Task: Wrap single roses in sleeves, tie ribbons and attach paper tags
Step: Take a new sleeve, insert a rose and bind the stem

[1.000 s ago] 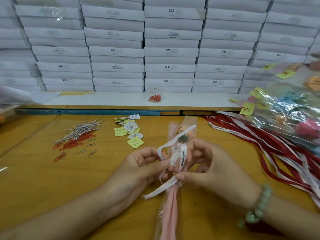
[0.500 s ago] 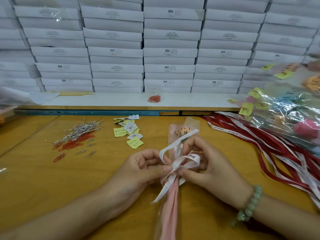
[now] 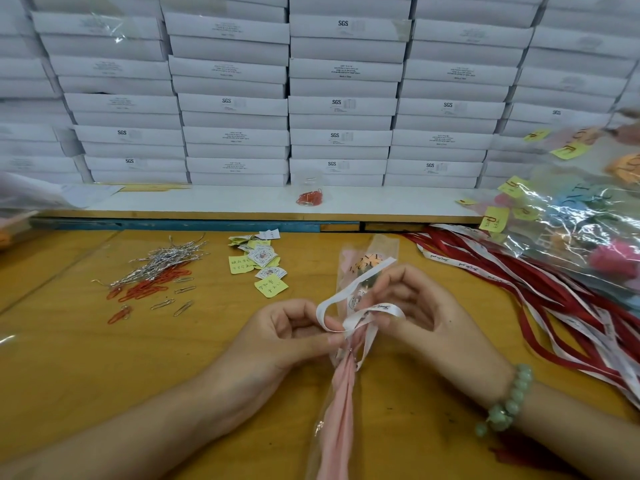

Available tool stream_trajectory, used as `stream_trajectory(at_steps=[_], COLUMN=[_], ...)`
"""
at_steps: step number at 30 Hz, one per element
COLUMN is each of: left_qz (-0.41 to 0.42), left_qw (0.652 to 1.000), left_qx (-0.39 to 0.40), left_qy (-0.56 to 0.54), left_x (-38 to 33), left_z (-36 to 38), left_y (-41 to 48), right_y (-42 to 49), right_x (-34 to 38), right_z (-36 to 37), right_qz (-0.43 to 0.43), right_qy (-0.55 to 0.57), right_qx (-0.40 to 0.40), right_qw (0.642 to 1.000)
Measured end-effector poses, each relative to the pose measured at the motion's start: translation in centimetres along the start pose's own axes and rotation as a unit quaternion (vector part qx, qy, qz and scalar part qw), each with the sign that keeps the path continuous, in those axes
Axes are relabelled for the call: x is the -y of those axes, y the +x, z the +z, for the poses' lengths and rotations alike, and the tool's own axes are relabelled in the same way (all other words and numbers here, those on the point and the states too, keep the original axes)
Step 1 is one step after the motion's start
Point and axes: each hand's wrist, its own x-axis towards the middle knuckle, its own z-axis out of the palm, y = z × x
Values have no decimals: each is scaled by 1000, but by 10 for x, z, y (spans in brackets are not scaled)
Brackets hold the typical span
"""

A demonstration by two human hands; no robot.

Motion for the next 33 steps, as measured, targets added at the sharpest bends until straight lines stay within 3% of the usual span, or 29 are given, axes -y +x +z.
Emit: stream_trajectory(at_steps=[9, 19, 30, 33], left_qz=[15, -43, -56, -38], left_qw=[993, 992, 987, 986], left_qx=[14, 71, 112, 59], left_qy=[119, 96, 98, 150], left_x=[-11, -21, -29, -27], left_z=[-24, -39, -58, -57], left_y=[3, 7, 10, 10], right_y=[3, 9, 12, 11], right_x=[-8, -17, -24, -24], right_z=[-16, -37, -45, -45], right_qz=[-74, -28, -27, -20], right_qy=[-255, -598, -647, -640], right_qx=[-23, 14, 71, 63], right_qw=[964, 801, 759, 766])
